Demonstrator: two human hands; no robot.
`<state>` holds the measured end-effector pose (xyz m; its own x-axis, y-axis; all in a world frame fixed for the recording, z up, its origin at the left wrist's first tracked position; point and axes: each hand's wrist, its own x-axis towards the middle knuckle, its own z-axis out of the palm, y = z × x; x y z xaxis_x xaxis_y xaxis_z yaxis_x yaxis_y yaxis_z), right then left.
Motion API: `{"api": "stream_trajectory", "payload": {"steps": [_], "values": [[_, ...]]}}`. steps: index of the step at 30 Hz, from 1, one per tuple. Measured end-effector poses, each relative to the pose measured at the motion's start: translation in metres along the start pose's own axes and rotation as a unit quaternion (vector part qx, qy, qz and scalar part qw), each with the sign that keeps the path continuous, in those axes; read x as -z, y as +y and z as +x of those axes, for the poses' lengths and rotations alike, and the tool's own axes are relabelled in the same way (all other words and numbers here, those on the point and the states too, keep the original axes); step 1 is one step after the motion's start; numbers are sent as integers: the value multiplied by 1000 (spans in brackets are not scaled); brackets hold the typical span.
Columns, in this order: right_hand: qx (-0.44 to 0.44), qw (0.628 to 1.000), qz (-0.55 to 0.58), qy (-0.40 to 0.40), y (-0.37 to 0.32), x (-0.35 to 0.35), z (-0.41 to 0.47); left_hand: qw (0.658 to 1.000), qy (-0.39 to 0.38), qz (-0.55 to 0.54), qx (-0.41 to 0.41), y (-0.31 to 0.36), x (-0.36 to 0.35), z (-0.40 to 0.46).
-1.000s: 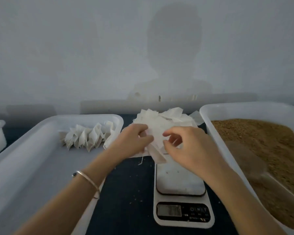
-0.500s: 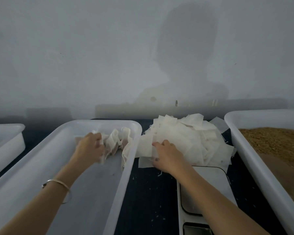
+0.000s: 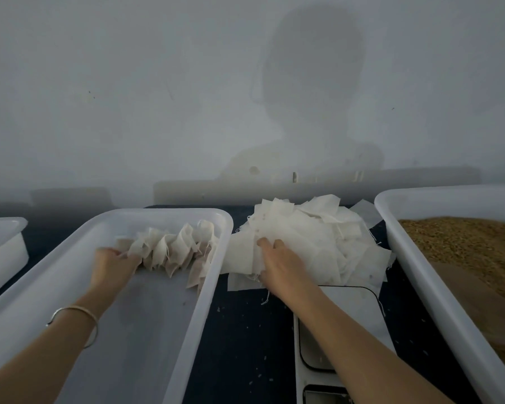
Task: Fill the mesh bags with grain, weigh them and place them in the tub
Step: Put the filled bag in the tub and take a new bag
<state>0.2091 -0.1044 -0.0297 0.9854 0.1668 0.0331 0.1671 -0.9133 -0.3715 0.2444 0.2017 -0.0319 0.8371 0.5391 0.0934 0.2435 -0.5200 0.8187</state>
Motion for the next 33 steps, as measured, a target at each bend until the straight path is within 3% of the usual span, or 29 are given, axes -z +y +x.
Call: {"api": "stream_trajectory", "payload": {"steps": [4, 9, 12, 14, 16, 18, 20, 22, 25, 27, 31, 33], "values": [[-4, 1000, -15, -8, 3, 3, 5, 989, -135, 24, 50, -13, -2, 14], [-3, 999, -42, -18, 5, 5, 9, 990, -119, -71, 13, -4, -20, 16], [-1, 1000, -15, 8, 6, 8, 9, 989, -135, -54, -17, -7, -29, 10], [-10, 998, 28, 56, 8, 11, 6, 994, -103, -27, -26, -3, -32, 5], [-21, 989, 87, 118, 13, 16, 1, 999, -14, 6, -43, 6, -33, -6], [-37, 969, 173, 173, 20, 23, -5, 993, 21, -3, -112, 22, -33, -24], [-62, 940, 272, 199, 27, 32, -12, 982, -49, -71, -169, 38, -33, -47], [-80, 913, 345, 201, 32, 39, -19, 958, -168, -124, -197, 54, -30, -72], [-95, 885, 408, 204, 36, 47, -29, 926, -298, -84, -215, 67, -30, -91], [-99, 873, 430, 207, 36, 51, -35, 917, -327, -40, -225, 72, -32, -101], [-99, 860, 454, 209, 37, 52, -49, 929, -300, -49, -213, 75, -37, -127], [-116, 835, 497, 205, 38, 53, -55, 932, -295, -52, -205, 75, -38, -135]]}}
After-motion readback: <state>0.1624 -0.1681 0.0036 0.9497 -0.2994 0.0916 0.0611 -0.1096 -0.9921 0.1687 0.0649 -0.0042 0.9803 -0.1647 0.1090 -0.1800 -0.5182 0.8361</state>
